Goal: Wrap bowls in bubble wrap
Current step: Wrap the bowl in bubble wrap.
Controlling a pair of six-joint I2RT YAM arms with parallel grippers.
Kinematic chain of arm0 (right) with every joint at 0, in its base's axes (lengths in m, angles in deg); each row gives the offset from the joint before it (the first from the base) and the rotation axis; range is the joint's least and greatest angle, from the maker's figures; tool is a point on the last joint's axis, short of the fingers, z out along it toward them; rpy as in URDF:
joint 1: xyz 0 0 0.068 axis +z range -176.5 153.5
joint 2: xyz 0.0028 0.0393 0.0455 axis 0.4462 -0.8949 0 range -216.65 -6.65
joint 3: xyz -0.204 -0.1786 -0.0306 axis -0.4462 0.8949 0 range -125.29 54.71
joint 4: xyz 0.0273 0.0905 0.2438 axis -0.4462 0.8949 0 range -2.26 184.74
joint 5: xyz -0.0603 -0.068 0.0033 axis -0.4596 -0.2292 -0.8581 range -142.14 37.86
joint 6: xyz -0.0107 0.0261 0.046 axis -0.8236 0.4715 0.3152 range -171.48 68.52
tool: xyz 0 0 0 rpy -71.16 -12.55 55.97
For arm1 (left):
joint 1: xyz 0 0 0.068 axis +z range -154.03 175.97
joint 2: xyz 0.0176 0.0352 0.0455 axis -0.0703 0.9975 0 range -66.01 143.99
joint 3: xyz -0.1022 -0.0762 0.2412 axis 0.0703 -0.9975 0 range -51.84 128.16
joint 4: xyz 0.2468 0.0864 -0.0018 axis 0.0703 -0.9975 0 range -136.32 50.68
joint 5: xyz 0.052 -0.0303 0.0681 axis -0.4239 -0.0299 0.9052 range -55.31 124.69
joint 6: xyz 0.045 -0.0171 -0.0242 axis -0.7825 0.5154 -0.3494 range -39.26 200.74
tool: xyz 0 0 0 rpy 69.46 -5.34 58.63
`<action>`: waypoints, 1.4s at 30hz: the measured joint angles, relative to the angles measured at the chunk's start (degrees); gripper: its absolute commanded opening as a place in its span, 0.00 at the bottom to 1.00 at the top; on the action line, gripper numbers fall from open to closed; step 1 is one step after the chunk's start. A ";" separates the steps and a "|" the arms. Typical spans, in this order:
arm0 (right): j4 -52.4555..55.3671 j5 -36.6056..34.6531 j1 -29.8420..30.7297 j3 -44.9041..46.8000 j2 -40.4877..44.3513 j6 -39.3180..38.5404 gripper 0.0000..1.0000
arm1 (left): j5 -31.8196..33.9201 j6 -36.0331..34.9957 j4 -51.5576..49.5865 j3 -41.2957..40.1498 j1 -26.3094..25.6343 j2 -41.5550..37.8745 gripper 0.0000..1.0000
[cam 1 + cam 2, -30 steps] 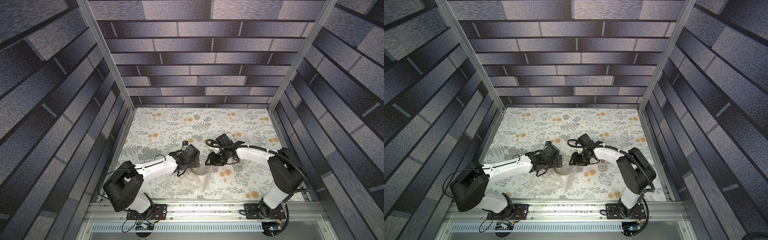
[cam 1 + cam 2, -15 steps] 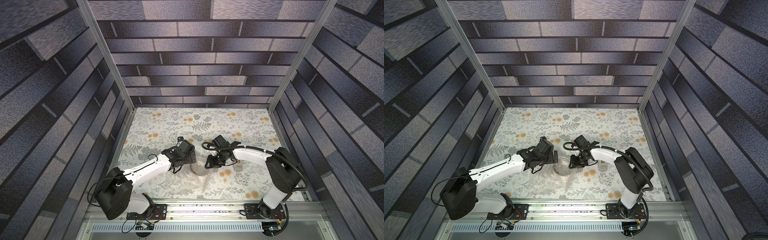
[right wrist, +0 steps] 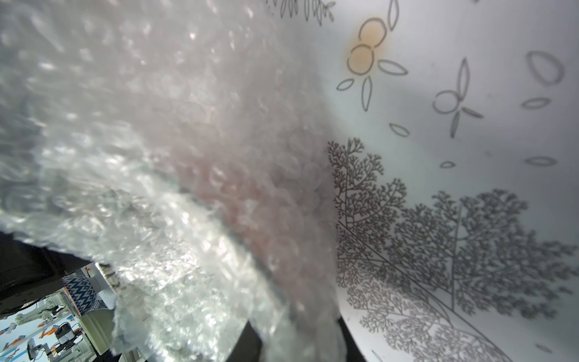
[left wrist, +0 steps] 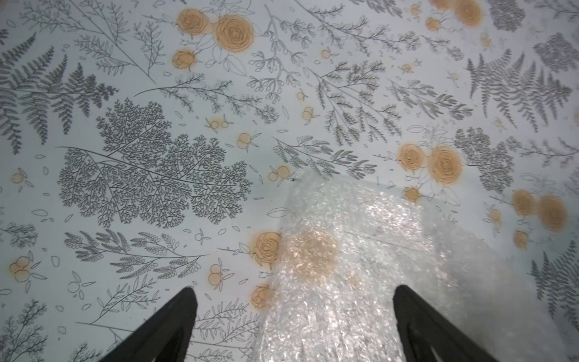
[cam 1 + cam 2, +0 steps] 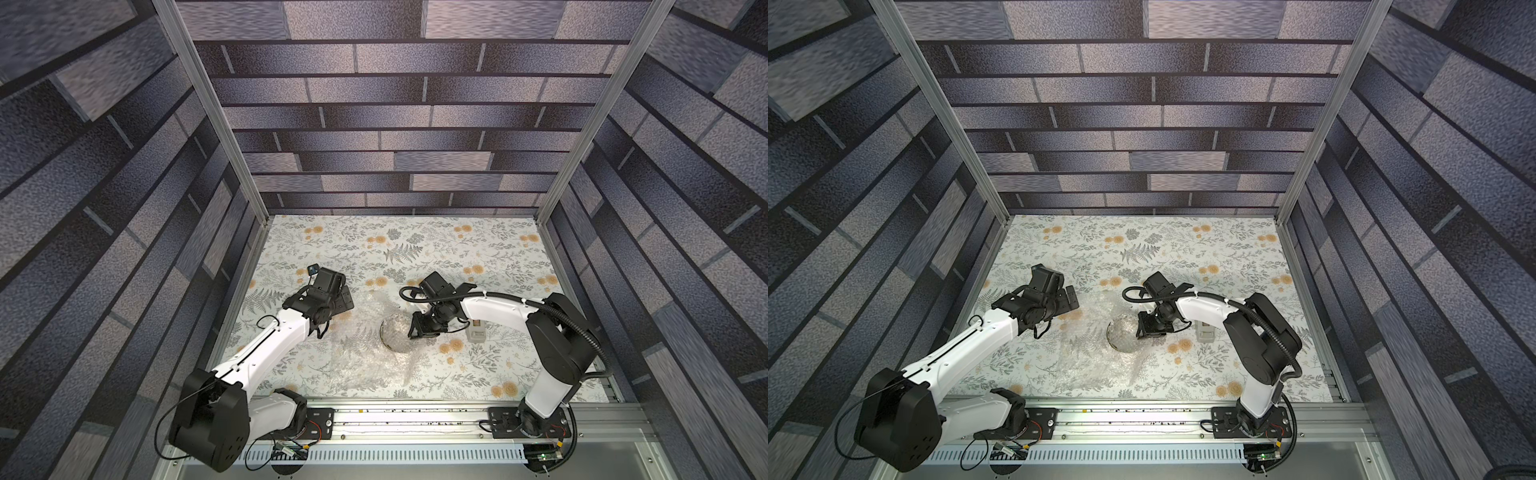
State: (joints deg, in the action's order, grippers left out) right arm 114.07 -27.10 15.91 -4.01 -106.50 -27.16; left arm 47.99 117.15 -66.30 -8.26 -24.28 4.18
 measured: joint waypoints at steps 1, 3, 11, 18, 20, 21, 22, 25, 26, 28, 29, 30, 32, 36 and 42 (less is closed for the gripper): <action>0.02 0.00 0.00 0.00 -0.04 0.00 0.24 | 0.02 0.00 0.87 -1.05 1.09 0.79 0.99; 0.22 0.00 0.00 -0.04 -0.13 0.00 0.24 | -0.31 -0.02 2.97 -2.51 2.86 2.56 0.92; 0.46 0.00 0.00 -0.15 -0.52 -0.44 0.23 | -8.96 -0.50 18.36 -6.25 8.98 9.90 0.70; 0.44 0.02 0.00 -0.15 -0.61 -0.83 0.22 | -18.12 -0.35 30.75 -6.43 9.60 17.35 0.52; 0.46 0.02 0.02 -0.15 -0.70 -0.85 0.22 | -20.22 -0.22 34.07 -6.34 9.60 19.08 0.47; 0.44 0.04 0.02 -0.15 -0.74 -0.85 0.22 | -21.07 -0.09 35.58 -6.29 9.60 19.85 0.44; 0.46 0.04 0.02 -0.15 -0.74 -0.85 0.22 | -21.90 0.04 36.85 -6.29 9.60 20.48 0.42; 0.46 0.04 0.02 -0.15 -0.74 -0.87 0.21 | -23.82 0.22 39.23 -6.34 9.62 21.64 0.35; 0.46 0.02 0.02 -0.15 -0.74 -0.87 0.21 | -24.35 0.20 39.50 -6.40 9.64 21.77 0.33; 0.46 0.00 0.02 -0.15 -0.74 -0.85 0.20 | -25.22 0.20 39.47 -6.49 9.64 21.79 0.29; 0.46 0.00 0.02 -0.15 -0.74 -0.85 0.20 | -25.59 0.15 39.43 -6.58 9.62 21.79 0.26; 0.46 0.00 0.02 -0.15 -0.74 -0.85 0.20 | -26.01 0.13 39.34 -6.67 9.62 21.79 0.23; 0.46 0.00 0.02 -0.15 -0.74 -0.85 0.20 | -26.80 -0.02 38.88 -6.80 9.62 21.73 0.15; 0.44 -0.02 0.02 -0.15 -0.74 -0.85 0.19 | -28.00 -0.22 37.20 -7.61 9.62 19.45 0.08; 0.44 -0.02 0.02 -0.15 -0.74 -0.85 0.17 | -28.96 -0.61 34.21 -7.76 9.55 12.17 0.09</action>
State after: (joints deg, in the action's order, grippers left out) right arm 114.50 -27.12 15.93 -4.16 -107.24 -28.01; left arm 19.03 116.53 -32.09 -16.02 -14.73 16.36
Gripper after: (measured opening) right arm 0.185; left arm 0.088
